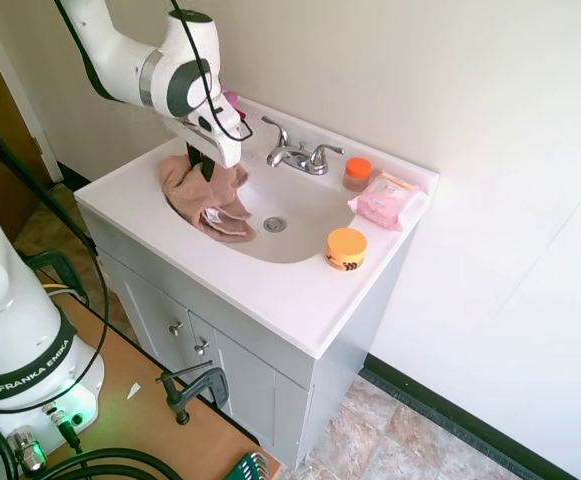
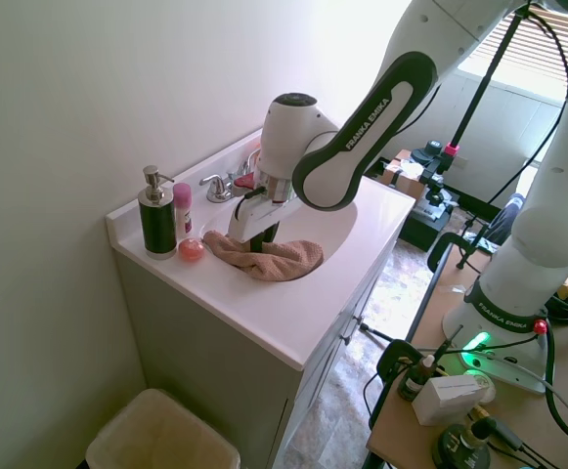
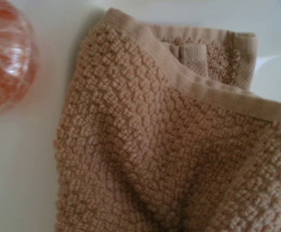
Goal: Wipe the sink
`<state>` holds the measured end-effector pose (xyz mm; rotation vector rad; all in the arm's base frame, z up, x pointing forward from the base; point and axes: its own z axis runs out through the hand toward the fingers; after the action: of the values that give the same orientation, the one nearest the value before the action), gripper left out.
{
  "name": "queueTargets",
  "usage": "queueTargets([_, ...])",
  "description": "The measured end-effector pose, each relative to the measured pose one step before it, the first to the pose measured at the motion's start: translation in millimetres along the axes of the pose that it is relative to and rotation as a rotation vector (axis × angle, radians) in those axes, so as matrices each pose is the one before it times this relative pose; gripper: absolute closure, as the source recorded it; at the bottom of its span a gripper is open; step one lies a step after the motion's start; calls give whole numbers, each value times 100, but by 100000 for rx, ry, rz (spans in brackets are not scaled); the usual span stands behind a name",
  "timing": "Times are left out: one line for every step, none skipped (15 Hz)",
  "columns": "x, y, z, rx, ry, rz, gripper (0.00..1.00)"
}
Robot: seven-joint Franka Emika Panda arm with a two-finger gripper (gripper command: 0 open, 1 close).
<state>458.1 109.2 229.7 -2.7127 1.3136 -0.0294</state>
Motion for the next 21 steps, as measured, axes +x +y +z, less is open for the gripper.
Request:
queueTargets([-411,163,-686,-112,-761,-1309,100])
queueTargets([-610,286,-660,-608,-548,-1554,100])
queueTargets([-630,427,-653,-612,-401,-1810,100])
queueTargets([-683,436,-648,-547,473,-2602,100])
queueTargets([-831,378,-638,-413,763,-2808,100])
queueTargets([-976,265,-628,-542,437,-2922,100])
queueTargets([-1159,62,-635,-430,378,-3314,100])
queueTargets([-1204,-109,-584,-462,214,-3426,100])
queueTargets([-1216,-203,-585,-357,181,-2893,100])
queueTargets([-1000,-289,-523,-174,160,-2473,100])
queueTargets([-846,-185,-383,6,307,-2110,100])
queueTargets([-807,-192,-283,-88,210,-2031,100])
queueTargets([-645,-204,-301,-314,-100,-1652,100])
queueTargets([-549,-210,-363,-311,-106,-1418,100])
queueTargets([-531,-237,-366,-69,73,-1352,100])
queueTargets([-591,-264,-324,-174,80,-1410,100])
queueTargets([-647,-323,-323,-104,-6,-1370,100])
queueTargets([-779,-463,-403,248,-71,-1353,100])
queueTargets([-855,-532,-448,177,-167,-1508,100])
queueTargets([-911,-583,-508,291,-260,-1333,100])
queueTargets([-844,-625,-589,688,-15,-1374,100])
